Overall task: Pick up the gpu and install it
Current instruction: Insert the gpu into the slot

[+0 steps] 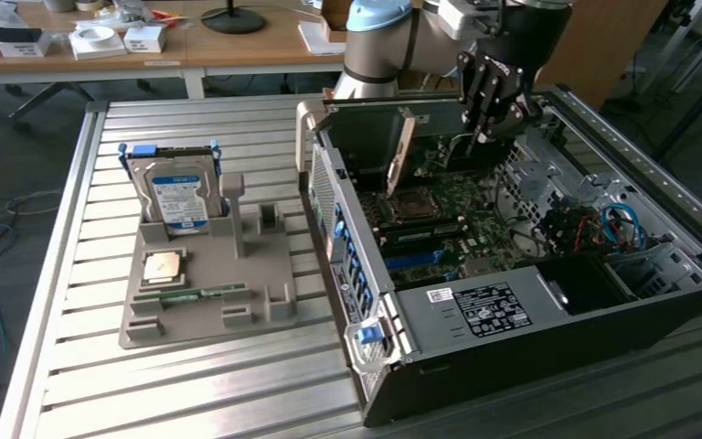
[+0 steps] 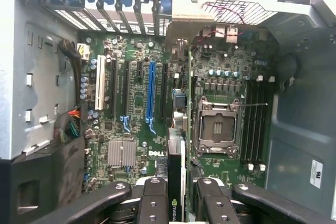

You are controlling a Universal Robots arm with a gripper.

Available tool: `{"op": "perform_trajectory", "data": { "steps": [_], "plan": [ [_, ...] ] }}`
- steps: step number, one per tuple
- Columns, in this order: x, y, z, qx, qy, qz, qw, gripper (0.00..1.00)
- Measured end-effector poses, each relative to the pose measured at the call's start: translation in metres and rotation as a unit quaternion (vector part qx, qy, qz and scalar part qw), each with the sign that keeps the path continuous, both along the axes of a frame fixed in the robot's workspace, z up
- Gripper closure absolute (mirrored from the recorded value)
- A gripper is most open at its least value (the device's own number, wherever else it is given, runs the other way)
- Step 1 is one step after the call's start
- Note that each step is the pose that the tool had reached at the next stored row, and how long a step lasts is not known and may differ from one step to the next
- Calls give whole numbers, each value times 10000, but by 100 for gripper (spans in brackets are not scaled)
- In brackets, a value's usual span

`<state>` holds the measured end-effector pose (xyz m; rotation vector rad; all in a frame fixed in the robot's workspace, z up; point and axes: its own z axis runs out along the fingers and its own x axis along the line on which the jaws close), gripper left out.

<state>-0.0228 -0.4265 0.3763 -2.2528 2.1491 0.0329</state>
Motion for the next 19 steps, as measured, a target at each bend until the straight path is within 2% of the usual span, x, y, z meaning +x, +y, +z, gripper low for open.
{"op": "perform_trajectory", "data": {
  "steps": [15, 19],
  "plan": [
    [-12, -9, -273, 0, 0, 0, 10000, 74],
    [-14, -9, -296, -1, 0, 0, 10000, 74]
  ]
}}
